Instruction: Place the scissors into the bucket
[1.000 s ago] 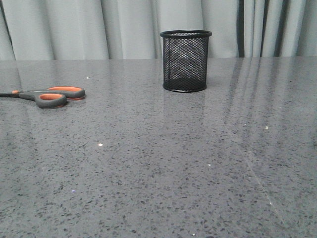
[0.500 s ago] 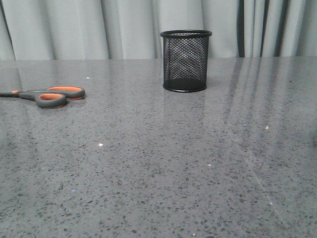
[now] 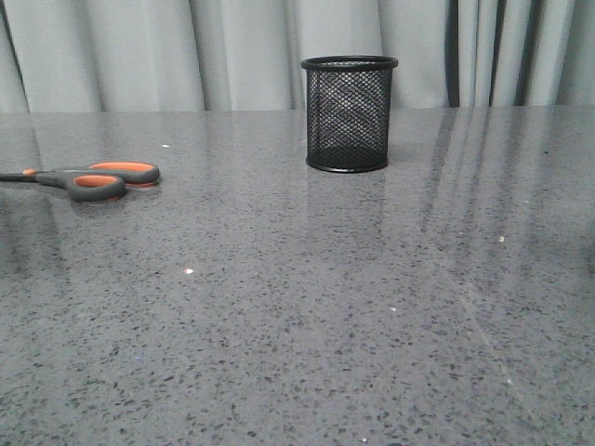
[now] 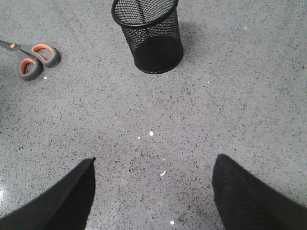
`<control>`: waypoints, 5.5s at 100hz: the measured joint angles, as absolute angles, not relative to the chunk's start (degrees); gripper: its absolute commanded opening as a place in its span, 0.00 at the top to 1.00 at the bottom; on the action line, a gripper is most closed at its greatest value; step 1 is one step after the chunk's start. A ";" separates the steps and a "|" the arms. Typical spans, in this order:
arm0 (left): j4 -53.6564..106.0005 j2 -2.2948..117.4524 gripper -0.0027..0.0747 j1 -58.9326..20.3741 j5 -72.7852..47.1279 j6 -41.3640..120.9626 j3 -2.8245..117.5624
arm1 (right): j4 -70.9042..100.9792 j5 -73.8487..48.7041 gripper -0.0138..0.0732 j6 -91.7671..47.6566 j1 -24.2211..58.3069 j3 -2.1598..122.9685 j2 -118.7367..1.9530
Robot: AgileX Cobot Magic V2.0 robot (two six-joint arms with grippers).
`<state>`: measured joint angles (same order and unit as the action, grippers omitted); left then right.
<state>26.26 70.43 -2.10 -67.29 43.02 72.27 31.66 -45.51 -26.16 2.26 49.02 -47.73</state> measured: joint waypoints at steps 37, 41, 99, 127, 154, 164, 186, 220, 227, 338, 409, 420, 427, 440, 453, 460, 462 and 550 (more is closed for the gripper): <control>25.97 95.58 0.47 -2.10 -70.93 63.88 93.56 | 31.80 -44.67 0.31 -27.05 5.77 49.02 -47.93; 25.86 97.06 0.47 -2.10 -70.93 66.55 94.53 | 31.80 -44.67 0.31 -27.05 5.77 49.02 -47.90; 11.02 106.77 0.47 -6.12 -70.93 84.85 95.75 | 31.11 -44.44 0.31 -27.37 5.91 49.02 -48.70; 10.68 107.24 0.47 -6.09 -70.83 86.20 95.75 | 30.27 -44.44 0.31 -27.37 5.91 49.02 -49.73; 11.52 109.08 0.47 -6.66 -70.73 86.75 95.75 | 30.05 -44.35 0.31 -27.45 5.91 49.02 -50.10; 11.66 109.93 0.47 -7.00 -70.63 86.85 95.75 | 30.05 -44.35 0.31 -27.45 5.91 49.02 -50.10; 11.80 110.96 0.47 -7.36 -70.51 87.05 95.42 | 30.05 -44.35 0.31 -27.45 5.91 49.02 -50.10; 11.94 111.45 0.47 -7.36 -70.51 87.85 95.42 | 30.05 -44.35 0.31 -27.45 5.91 49.02 -50.10; 12.34 111.53 0.47 -7.36 -70.51 87.80 95.42 | 30.05 -44.35 0.31 -27.45 5.91 49.02 -50.10; 14.84 111.42 0.48 -7.36 -69.46 85.52 93.18 | 30.05 -44.35 0.31 -27.45 5.91 49.02 -50.10; 15.55 111.34 0.96 -7.36 -70.22 85.21 93.06 | 30.05 -44.35 0.31 -27.45 5.91 49.02 -50.10; 15.55 111.31 0.97 -7.36 -70.22 85.21 93.06 | 30.05 -44.35 0.31 -27.45 5.91 49.02 -50.10; 15.55 111.31 0.97 -7.36 -70.22 85.21 93.06 | 30.05 -44.35 0.31 -27.45 5.91 49.02 -50.10; 15.55 111.31 0.97 -7.36 -70.12 85.21 93.06 | 30.05 -44.35 0.31 -27.45 5.91 49.02 -50.10; 15.55 111.31 0.97 -7.36 -70.12 85.21 92.96 | 30.05 -44.35 0.31 -27.45 5.91 49.02 -50.10; 15.55 111.20 0.97 -7.36 -70.12 85.21 92.96 | 30.05 -44.35 0.31 -27.45 5.91 49.02 -50.10; 15.55 111.21 0.97 -7.36 -69.99 85.21 92.96 | 30.05 -44.35 0.31 -27.45 5.91 49.02 -50.10; 14.12 98.51 0.97 -7.36 -71.03 84.01 93.99 | 34.59 -43.45 0.31 -27.45 5.91 49.02 -50.10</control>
<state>14.12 98.51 -7.36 -71.03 84.01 93.99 34.59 -43.45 -27.45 5.91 49.02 -50.10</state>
